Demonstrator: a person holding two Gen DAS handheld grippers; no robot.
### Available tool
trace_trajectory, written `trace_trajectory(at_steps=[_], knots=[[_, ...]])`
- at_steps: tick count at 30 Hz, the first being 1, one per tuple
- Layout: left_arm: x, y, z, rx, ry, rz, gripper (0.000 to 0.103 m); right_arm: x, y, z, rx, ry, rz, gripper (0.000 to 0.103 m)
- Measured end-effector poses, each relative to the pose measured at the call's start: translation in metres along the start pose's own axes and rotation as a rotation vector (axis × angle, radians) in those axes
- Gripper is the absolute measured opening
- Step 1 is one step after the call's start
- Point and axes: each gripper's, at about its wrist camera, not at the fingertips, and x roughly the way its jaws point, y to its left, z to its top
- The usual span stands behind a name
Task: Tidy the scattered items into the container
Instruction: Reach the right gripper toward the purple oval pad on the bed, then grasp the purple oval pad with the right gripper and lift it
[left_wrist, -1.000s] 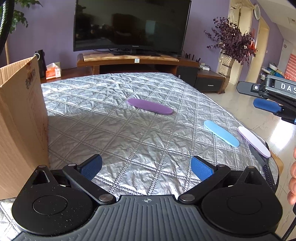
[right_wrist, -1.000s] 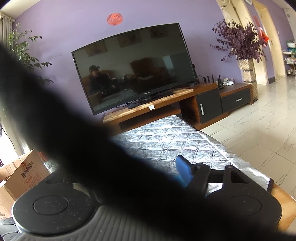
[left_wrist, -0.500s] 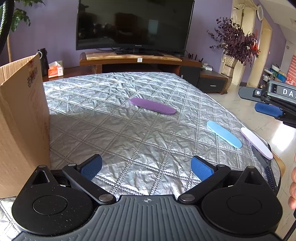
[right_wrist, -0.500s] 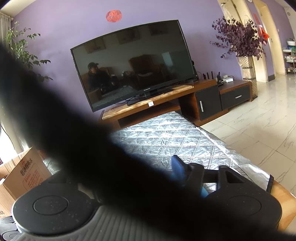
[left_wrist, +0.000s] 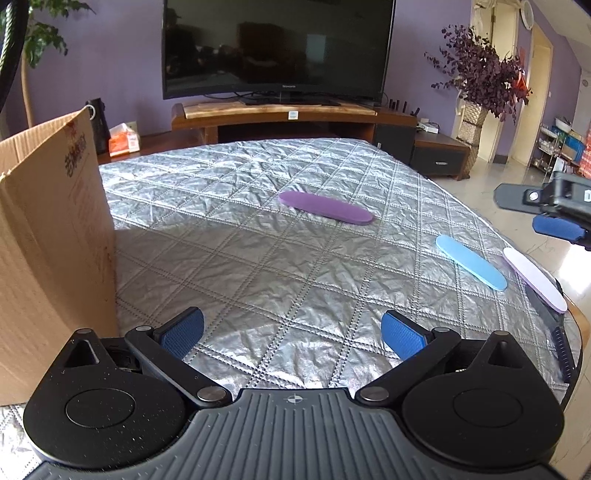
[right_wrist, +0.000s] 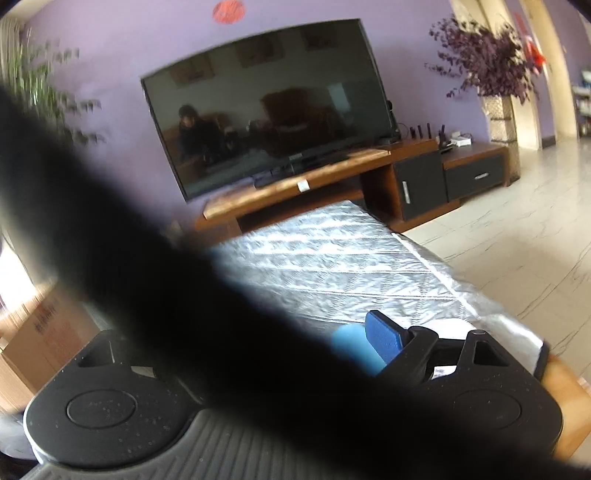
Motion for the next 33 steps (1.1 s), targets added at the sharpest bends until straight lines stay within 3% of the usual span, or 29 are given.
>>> trace_trajectory(at_steps=[10,19,33], knots=[[-0.001,-0.002,0.000,0.007,-0.002,0.025,0.103,0.053,0.019,0.010,-0.211,0.130,0.048,0.082],[-0.005,-0.004,0.000,0.007,-0.027,0.056,0.103,0.102,0.034,-0.002,-0.354,0.245,0.079,0.081],[0.005,-0.002,0.001,-0.014,0.006,0.070,0.103,0.156,0.052,0.008,-0.366,0.258,0.121,0.078]])
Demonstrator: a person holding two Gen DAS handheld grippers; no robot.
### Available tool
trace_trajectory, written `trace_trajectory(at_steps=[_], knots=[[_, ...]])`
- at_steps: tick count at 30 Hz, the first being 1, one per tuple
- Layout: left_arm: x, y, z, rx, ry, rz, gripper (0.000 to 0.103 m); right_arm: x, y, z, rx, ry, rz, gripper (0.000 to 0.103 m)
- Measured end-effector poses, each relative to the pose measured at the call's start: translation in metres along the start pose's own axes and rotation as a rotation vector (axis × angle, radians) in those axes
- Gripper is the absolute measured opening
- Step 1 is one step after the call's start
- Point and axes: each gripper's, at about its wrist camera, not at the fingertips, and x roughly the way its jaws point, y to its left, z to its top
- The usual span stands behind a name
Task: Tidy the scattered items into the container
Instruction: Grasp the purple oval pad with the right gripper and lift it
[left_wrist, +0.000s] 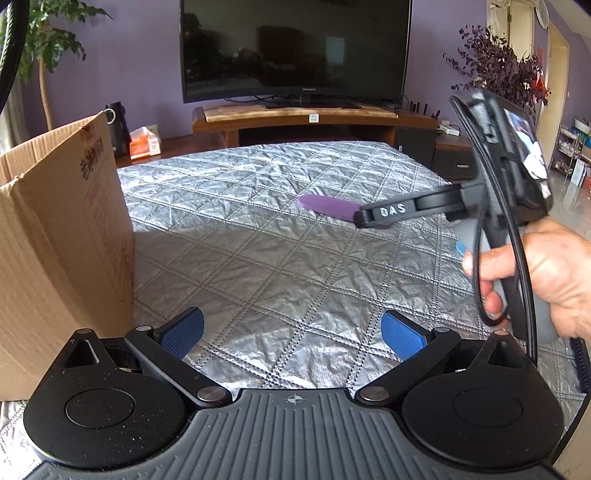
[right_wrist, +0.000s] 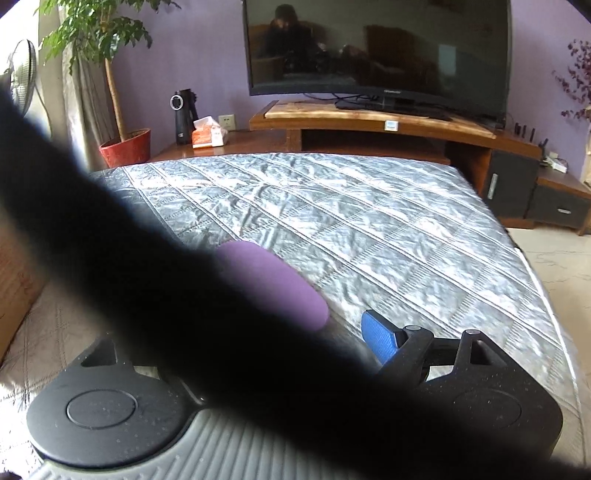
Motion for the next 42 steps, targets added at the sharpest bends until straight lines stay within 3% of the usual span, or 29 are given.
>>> trace_trajectory(at_steps=[4,10,11,12,14,21,24,28,32,35,38,42], knots=[[0.002,0.000,0.000,-0.009,0.009,-0.006,0.103,0.012,0.003,0.004,-0.010,0.025,0.039,0.080],[0.003,0.001,-0.001,-0.025,0.027,-0.012,0.103,0.026,0.008,0.001,-0.058,0.038,0.011,0.087],[0.003,0.001,-0.001,-0.026,0.027,-0.013,0.103,0.026,0.008,0.002,-0.065,0.034,0.012,0.082],[0.003,0.001,-0.001,-0.026,0.027,-0.014,0.103,0.026,0.008,0.002,-0.071,0.029,0.017,0.062],[0.003,0.001,0.000,-0.030,0.025,-0.013,0.103,0.022,0.011,0.003,-0.093,0.030,0.021,0.047],[0.000,0.006,0.003,-0.059,0.016,-0.021,0.103,-0.007,0.025,-0.009,-0.170,0.063,0.079,0.045],[-0.004,0.010,0.006,-0.074,0.004,-0.030,0.103,-0.038,0.024,-0.017,-0.157,0.066,0.115,0.045],[-0.012,0.015,0.011,-0.082,-0.020,-0.043,0.103,-0.083,0.026,-0.035,-0.180,0.058,0.086,0.045],[-0.023,0.018,0.013,-0.049,-0.068,-0.037,0.103,-0.123,0.033,-0.062,-0.205,0.072,0.070,0.045],[-0.027,0.017,0.013,-0.006,-0.092,-0.030,0.103,-0.149,0.040,-0.082,-0.223,0.066,0.107,0.045],[-0.020,0.015,0.012,0.028,-0.042,-0.088,0.103,-0.164,0.050,-0.103,-0.320,0.064,0.173,0.045],[-0.017,0.011,0.008,0.048,-0.023,-0.098,0.103,-0.158,0.065,-0.124,-0.541,0.075,0.159,0.046]])
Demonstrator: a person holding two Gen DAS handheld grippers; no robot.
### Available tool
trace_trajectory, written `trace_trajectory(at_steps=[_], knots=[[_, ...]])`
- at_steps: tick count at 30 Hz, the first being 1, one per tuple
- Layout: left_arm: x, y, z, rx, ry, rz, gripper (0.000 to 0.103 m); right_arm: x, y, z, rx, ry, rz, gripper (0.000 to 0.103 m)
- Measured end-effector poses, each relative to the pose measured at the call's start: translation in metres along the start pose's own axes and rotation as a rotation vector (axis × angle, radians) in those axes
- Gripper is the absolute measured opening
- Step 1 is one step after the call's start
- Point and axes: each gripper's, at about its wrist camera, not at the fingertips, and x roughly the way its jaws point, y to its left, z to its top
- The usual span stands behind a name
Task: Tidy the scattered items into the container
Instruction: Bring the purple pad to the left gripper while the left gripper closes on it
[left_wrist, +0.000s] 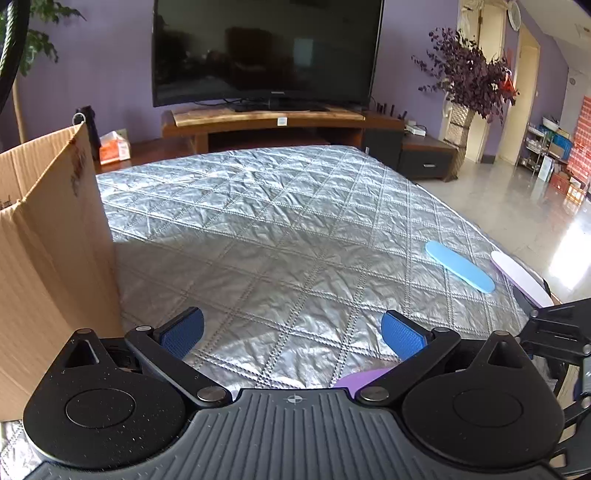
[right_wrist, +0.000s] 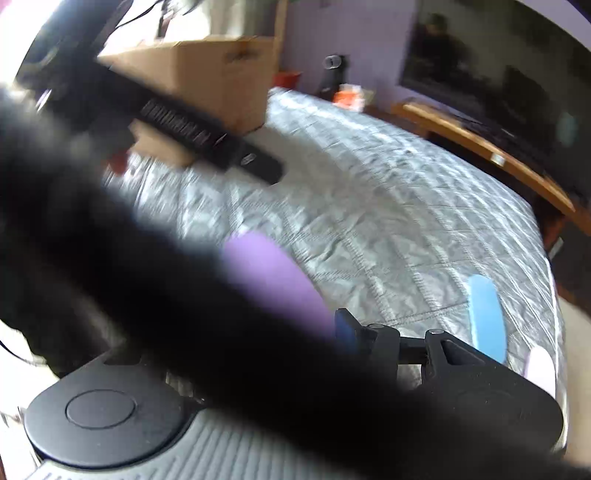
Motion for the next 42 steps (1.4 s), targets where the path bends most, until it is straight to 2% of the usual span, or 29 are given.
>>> trace_trajectory(at_steps=[2,5,7,10,12,15,20,23,29,31,33,34,42], knots=[[-0.002,-0.002,-0.001,0.032,-0.023,0.034,0.103,0.002,0.007,-0.001,-0.097,-0.016,-0.067,0.052],[-0.001,-0.002,-0.003,0.084,-0.033,0.074,0.103,-0.001,0.000,0.003,-0.076,-0.035,-0.158,0.049],[0.000,-0.003,-0.005,0.119,-0.027,0.079,0.103,-0.008,-0.006,0.005,-0.028,-0.055,-0.158,0.049],[0.003,-0.006,-0.008,0.194,-0.027,0.082,0.103,-0.010,-0.010,0.003,0.047,-0.049,-0.066,0.051],[0.005,-0.008,-0.010,0.247,-0.029,0.080,0.103,0.001,-0.006,0.001,0.008,-0.012,-0.094,0.054],[0.008,-0.010,-0.016,0.298,-0.024,0.047,0.103,0.013,-0.012,0.003,0.038,-0.007,-0.139,0.056],[0.008,-0.018,-0.031,0.379,-0.017,-0.095,0.102,0.038,-0.023,0.014,0.095,0.002,-0.259,0.063],[0.010,-0.023,-0.041,0.440,-0.019,-0.111,0.102,0.040,-0.031,0.020,0.127,-0.009,-0.292,0.059],[0.022,-0.021,-0.045,0.423,-0.001,-0.181,0.101,-0.002,-0.039,0.018,0.233,-0.148,-0.360,0.062],[0.027,-0.022,-0.047,0.417,0.006,-0.212,0.100,-0.017,-0.039,0.011,0.280,-0.194,-0.365,0.066],[0.032,-0.024,-0.049,0.417,0.006,-0.233,0.100,-0.034,-0.036,0.005,0.341,-0.253,-0.361,0.074],[0.036,-0.025,-0.050,0.419,0.011,-0.240,0.100,-0.040,-0.036,0.003,0.364,-0.274,-0.363,0.074],[0.042,-0.027,-0.050,0.388,0.012,-0.265,0.096,-0.045,-0.033,0.009,0.417,-0.352,-0.347,0.074]])
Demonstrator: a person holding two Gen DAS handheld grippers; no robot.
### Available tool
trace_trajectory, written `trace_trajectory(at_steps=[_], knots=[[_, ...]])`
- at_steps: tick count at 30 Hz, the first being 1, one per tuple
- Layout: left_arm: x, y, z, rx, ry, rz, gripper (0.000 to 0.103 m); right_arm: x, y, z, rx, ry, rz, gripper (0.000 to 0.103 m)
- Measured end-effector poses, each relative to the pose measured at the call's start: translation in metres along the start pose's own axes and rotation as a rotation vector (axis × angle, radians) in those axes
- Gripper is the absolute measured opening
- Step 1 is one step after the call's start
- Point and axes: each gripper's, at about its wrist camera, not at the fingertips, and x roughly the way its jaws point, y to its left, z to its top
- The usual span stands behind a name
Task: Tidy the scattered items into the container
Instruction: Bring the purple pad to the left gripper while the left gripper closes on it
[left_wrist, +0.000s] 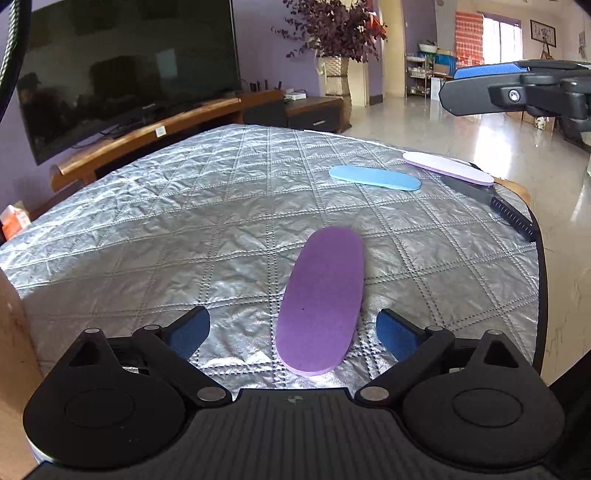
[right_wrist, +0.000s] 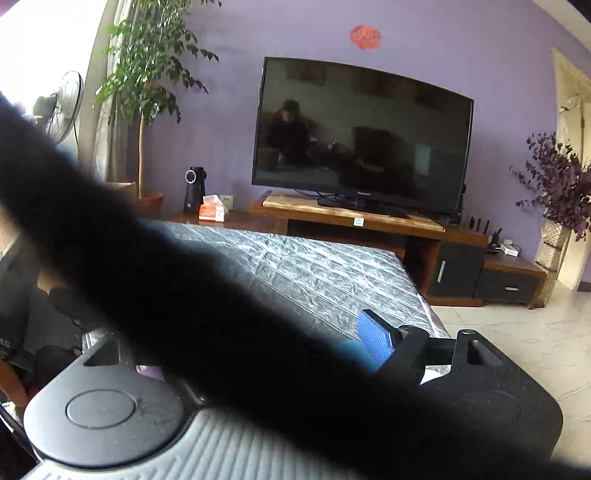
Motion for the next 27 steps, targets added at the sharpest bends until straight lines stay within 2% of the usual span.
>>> trace_trajectory(at_steps=[4,9,16,20,21,22,24,27], knots=[[0.003,-0.008,0.005,0.013,-0.012,-0.029,0.086,-0.003,-0.004,0.001,0.018,-0.018,-0.004,0.075],[0.008,-0.015,0.010,0.021,-0.015,-0.038,0.087,-0.005,-0.006,0.000,0.033,-0.017,0.008,0.075],[0.015,-0.004,0.013,-0.063,0.023,-0.090,0.086,-0.010,-0.008,0.000,0.051,-0.033,-0.006,0.075],[0.015,-0.004,0.014,-0.071,0.030,-0.087,0.085,-0.011,-0.008,0.000,0.053,-0.040,-0.010,0.076],[0.015,-0.003,0.015,-0.076,0.030,-0.084,0.081,-0.011,-0.008,0.000,0.052,-0.040,-0.011,0.076],[0.014,-0.002,0.015,-0.084,0.027,-0.078,0.070,-0.011,-0.008,0.000,0.052,-0.039,-0.012,0.077],[0.013,0.002,0.016,-0.109,0.021,-0.072,0.057,-0.012,-0.008,0.000,0.053,-0.042,-0.017,0.077],[0.012,-0.001,0.016,-0.087,0.012,-0.057,0.057,-0.013,-0.009,0.000,0.057,-0.047,-0.021,0.077]])
